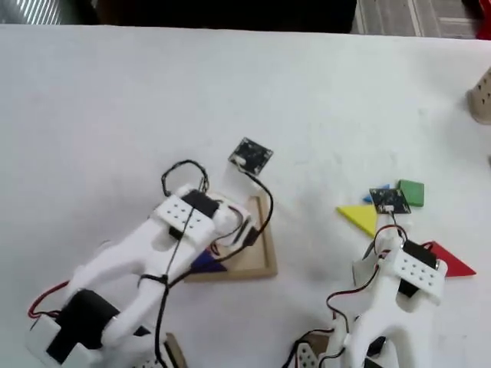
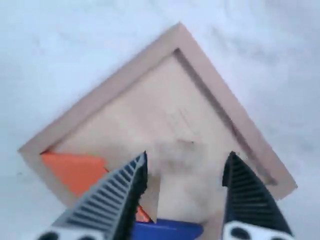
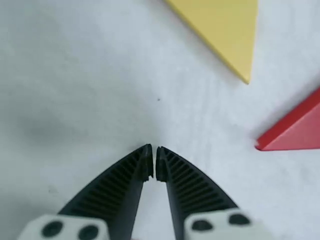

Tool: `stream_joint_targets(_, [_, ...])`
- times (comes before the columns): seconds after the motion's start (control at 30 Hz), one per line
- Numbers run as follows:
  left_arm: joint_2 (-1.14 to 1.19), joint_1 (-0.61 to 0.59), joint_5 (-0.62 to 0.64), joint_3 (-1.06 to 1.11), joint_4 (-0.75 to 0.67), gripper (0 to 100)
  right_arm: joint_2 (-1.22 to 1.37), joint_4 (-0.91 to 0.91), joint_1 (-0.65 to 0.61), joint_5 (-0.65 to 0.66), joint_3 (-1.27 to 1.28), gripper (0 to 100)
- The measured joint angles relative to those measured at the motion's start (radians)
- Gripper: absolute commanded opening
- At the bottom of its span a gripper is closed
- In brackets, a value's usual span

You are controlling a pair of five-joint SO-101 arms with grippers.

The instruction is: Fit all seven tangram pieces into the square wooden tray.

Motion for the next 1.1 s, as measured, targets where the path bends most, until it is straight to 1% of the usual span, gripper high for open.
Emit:
stream_joint_targets(0.2, [0.000, -0.008, -0.048, 0.000, 0.000, 25, 0.000, 0.000, 0.000, 0.000, 0.000, 1.8])
stream_joint_targets(0.5, [0.020, -0.008, -0.057, 0.000, -0.017, 25, 0.000, 0.000, 0.000, 0.000, 0.000, 1.8])
stream_joint_targets(0.57, [0.068, -0.008, -0.057, -0.002, -0.018, 22, 0.000, 0.000, 0.000, 0.000, 0.000, 1.8])
stream_joint_targets(0.7, [0.133, -0.008, -0.055, -0.043, -0.018, 9, 0.000, 0.000, 0.000, 0.000, 0.000, 1.8])
stream_joint_targets(0.77, [0.133, -0.008, -0.057, -0.051, -0.018, 5, 0.000, 0.000, 0.000, 0.000, 0.000, 1.8])
stream_joint_targets(0.97, [0.141, -0.006, -0.057, -0.058, -0.018, 2, 0.000, 0.000, 0.000, 0.000, 0.000, 1.8])
stream_joint_targets(1.1, [0.141, 0.028, -0.058, -0.058, -0.018, 2, 0.000, 0.000, 0.000, 0.000, 0.000, 1.8])
